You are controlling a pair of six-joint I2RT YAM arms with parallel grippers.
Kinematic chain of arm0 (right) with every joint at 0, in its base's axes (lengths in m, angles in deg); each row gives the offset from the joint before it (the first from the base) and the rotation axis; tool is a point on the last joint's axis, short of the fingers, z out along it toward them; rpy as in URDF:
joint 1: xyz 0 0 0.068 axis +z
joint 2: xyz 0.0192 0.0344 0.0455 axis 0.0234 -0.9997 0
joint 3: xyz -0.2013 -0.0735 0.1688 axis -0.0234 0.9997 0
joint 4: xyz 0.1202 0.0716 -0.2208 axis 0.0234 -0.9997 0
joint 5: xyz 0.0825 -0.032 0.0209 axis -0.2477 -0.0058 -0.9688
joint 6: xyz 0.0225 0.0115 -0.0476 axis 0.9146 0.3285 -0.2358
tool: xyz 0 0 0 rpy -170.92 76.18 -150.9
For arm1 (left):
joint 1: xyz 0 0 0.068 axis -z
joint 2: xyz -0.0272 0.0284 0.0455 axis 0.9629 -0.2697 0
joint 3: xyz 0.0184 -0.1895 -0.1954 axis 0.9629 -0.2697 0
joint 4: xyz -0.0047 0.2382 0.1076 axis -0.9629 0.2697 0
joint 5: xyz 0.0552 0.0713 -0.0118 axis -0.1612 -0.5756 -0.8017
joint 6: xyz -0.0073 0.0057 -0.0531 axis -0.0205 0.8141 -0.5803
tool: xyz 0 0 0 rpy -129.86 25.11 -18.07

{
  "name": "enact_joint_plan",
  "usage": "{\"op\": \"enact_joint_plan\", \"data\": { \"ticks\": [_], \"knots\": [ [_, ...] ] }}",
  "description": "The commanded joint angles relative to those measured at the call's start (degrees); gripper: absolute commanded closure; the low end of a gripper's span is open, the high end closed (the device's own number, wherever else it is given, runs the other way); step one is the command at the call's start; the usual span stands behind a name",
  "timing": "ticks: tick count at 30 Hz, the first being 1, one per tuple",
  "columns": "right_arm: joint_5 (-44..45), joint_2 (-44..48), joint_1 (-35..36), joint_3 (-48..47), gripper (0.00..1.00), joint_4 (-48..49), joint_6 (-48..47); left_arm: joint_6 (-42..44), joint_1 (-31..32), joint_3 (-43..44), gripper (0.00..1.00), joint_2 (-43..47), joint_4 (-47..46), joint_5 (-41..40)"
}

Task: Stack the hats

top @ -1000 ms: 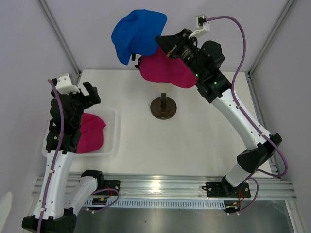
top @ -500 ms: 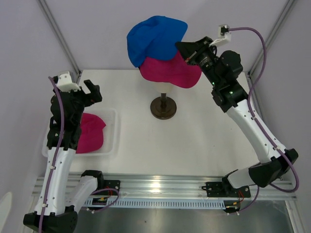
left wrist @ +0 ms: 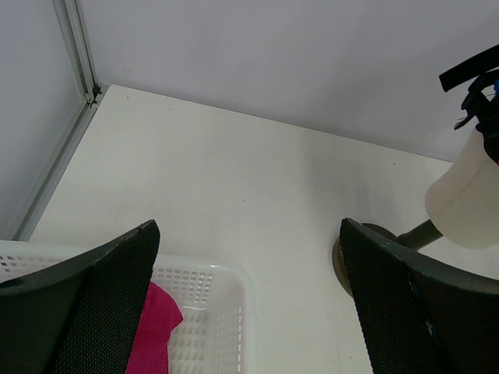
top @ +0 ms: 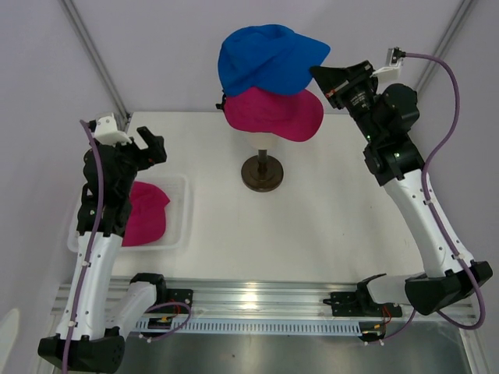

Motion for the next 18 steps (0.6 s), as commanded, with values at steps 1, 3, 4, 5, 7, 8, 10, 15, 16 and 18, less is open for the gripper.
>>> {"op": "enact_joint_plan", "data": {
  "ticks": [1,3,4,5,7,8,10,15,16,18],
  "knots": [
    [-1.5,2.8,-1.1,-1.5,1.0,-6.1,4.7,-1.1,-0.7,-0.2,0.01,-0.1,-1.8,1.5],
    [-2.5,3.3,-1.7,-0.9,1.0,-8.1,5.1,-1.0,-0.7,-0.3,0.01,-0.1,-2.0,1.8],
    [-3.3,3.9,-2.4,-0.2,1.0,-8.5,6.4,-1.1,-0.7,-0.5,0.01,-0.2,-2.1,1.9],
    [-4.4,4.2,-2.9,1.3,1.0,-8.3,7.1,-1.1,-0.7,-0.6,0.01,-0.1,-2.3,2.1],
    [-7.1,4.7,-3.4,2.8,1.0,-7.8,8.2,-1.2,-0.7,-1.1,0.0,-0.1,-2.5,2.5],
    [-7.9,5.1,-3.7,3.4,1.0,-7.6,8.6,-1.2,-0.7,-1.2,0.01,-0.1,-2.6,2.6],
    [-10.6,5.1,-3.8,4.3,1.0,-7.4,8.6,-1.2,-0.7,-1.6,0.0,-0.1,-2.9,2.9],
    [-18.6,3.2,-5.9,3.5,1.0,-7.0,9.1,-1.8,-0.7,-2.1,0.01,-0.1,-3.6,3.6],
    [-19.3,2.8,-6.3,3.5,1.0,-7.4,9.0,-1.9,-0.7,-2.2,0.0,-0.1,-3.7,3.6],
    [-20.6,2.1,-7.9,4.2,1.0,-8.3,8.7,-1.9,-0.7,-2.4,0.0,-0.1,-3.8,3.6]
  ]
}}
